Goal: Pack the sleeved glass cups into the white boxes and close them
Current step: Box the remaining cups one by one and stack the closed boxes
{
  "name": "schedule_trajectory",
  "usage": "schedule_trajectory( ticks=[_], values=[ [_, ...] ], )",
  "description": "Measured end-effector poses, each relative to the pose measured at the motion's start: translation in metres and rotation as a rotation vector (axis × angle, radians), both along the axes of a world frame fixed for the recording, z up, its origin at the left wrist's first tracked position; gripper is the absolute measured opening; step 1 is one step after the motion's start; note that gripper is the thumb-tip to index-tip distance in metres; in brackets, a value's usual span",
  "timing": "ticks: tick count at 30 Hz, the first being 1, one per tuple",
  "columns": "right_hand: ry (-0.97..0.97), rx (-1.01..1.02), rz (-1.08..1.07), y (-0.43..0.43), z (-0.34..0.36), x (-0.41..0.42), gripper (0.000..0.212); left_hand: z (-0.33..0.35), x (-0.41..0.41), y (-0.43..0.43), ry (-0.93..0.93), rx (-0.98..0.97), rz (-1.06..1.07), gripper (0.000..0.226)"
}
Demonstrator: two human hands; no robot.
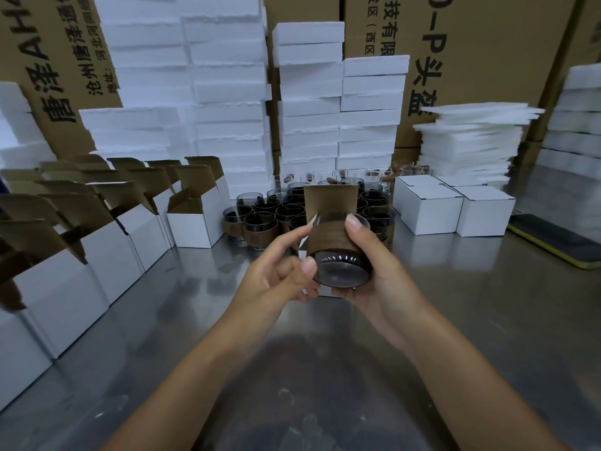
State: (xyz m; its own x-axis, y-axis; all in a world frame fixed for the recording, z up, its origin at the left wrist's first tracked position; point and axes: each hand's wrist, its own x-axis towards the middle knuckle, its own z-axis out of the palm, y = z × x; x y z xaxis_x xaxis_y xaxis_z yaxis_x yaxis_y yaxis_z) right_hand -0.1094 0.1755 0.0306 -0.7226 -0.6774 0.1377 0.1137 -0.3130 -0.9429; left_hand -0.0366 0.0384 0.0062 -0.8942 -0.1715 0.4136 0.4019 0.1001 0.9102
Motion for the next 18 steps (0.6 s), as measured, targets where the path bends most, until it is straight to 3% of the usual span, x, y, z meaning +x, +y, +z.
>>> schedule_trajectory(
  ticks=[3, 10, 14, 18],
  values=[
    [-0.010, -0.007, 0.009, -0.0001, -0.0012, -0.0009, 0.032, 0.0019, 0.0003, 0.0015, 0.000, 0.010, 0.023, 0.041],
    [0.010, -0.024, -0.145, -0.0028, -0.0014, 0.0007, 0.047, 0.0053, -0.0022, 0.0046, 0.036, 0.024, 0.119, 0.040],
    [0.025, -0.117, -0.123, -0.0016, -0.0023, -0.0001, 0.038, 0.0035, -0.0060, 0.0039, 0.052, 0.045, 0.159, 0.039],
    [0.058, -0.145, -0.126, -0.0026, -0.0038, -0.0014, 0.050, 0.0018, -0.0060, 0.0027, 0.058, 0.029, 0.136, 0.041]
  ],
)
